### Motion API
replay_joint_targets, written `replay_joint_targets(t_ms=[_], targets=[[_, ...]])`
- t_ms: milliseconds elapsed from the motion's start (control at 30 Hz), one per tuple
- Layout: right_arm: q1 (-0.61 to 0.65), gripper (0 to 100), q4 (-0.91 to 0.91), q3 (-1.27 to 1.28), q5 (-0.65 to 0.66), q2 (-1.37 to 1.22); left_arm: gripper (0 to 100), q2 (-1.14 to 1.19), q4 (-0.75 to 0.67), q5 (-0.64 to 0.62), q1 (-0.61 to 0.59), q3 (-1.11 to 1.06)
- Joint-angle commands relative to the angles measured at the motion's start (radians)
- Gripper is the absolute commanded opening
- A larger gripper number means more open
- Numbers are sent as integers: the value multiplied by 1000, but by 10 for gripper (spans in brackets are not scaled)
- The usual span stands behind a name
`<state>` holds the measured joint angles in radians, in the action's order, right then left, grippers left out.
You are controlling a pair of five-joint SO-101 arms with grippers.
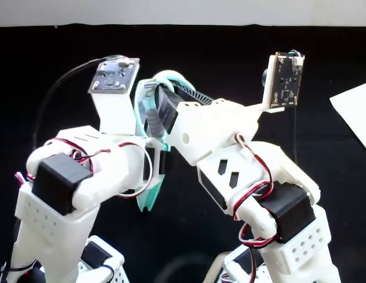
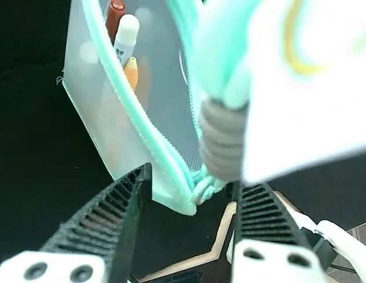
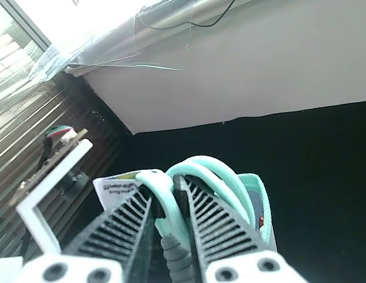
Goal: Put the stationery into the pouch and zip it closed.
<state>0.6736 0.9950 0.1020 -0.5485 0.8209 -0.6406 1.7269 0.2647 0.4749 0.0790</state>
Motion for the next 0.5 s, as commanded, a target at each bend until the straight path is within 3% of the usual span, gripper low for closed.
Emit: replay_joint_targets(t_ms=[0, 300, 467], targets=[[-15, 7, -24, -10, 5, 22, 217, 2, -17, 12, -18, 22], [-15, 7, -24, -10, 5, 24, 217, 1, -41, 12, -21, -137], [-15, 7, -22, -10, 5, 24, 202, 1, -123, 12, -114, -180]])
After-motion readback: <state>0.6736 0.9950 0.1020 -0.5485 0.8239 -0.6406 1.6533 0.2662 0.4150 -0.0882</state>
